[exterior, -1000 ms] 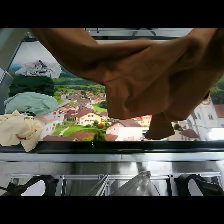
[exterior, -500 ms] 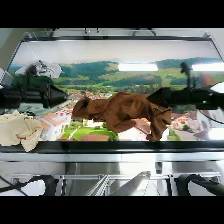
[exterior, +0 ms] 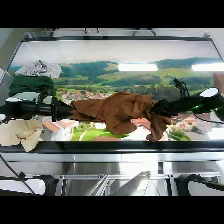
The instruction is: Fold the shirts.
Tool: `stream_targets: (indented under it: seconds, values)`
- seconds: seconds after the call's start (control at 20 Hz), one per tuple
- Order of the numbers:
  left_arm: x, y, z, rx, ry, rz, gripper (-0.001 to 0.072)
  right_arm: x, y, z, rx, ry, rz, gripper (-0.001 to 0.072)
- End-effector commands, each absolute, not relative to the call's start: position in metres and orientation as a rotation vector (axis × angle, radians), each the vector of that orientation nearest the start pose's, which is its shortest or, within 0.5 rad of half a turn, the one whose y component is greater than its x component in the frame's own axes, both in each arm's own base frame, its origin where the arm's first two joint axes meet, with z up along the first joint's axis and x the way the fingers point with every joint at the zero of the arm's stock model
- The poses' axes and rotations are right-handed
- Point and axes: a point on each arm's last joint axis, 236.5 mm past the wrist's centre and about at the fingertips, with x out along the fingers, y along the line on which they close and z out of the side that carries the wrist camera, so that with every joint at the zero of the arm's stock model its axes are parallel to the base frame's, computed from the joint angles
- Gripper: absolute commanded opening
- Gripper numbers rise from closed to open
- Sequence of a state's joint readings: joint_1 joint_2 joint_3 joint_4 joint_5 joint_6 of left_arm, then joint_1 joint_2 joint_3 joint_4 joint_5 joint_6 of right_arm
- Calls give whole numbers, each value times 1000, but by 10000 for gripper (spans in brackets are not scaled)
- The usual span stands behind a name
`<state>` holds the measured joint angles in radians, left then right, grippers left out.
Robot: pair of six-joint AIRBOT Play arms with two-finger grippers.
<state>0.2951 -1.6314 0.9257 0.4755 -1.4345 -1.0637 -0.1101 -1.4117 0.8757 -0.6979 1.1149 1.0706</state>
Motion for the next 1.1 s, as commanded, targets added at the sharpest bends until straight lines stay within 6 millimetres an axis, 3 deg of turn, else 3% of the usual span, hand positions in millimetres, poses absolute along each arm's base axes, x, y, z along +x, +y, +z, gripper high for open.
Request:
stream_targets:
  seconds: [0.0,0.2,0.3,0.35,0.4,0.45,0.55,0.6,0.7,0.8,0.9,0.95,1.05]
  values:
    - [356,-129,-79,-1016,1446,-593,345,358,143,-72,596,1311,539,414]
    - [380,-160,-91,-915,1455,-646,345,368,169,-74,654,1269,595,405]
    - [395,-180,-97,-861,1455,-682,345,371,168,-76,651,1259,584,274]
    - [400,-190,-100,-839,1458,-703,344,370,168,-75,642,1256,593,155]
    - [405,-198,-102,-827,1463,-722,308,369,169,-75,642,1260,599,26]
    - [407,-206,-98,-828,1476,-750,-3,366,171,-72,644,1268,615,23]
    - [414,-224,-60,-857,1440,-885,10,356,178,-52,623,1265,704,23]
    - [420,-232,-25,-881,1383,-970,10,353,179,-31,622,1250,757,23]
    - [435,-234,66,-921,1196,-1118,10,353,174,38,614,1145,869,22]
    - [443,-218,184,-975,911,-1268,11,362,158,141,608,897,945,23]
    - [433,-184,309,-1008,579,-1385,17,363,133,263,578,557,964,23]
    - [418,-165,362,-991,432,-1420,17,352,121,324,546,384,976,23]
    - [382,-141,436,-909,235,-1440,18,315,110,426,484,72,1011,23]
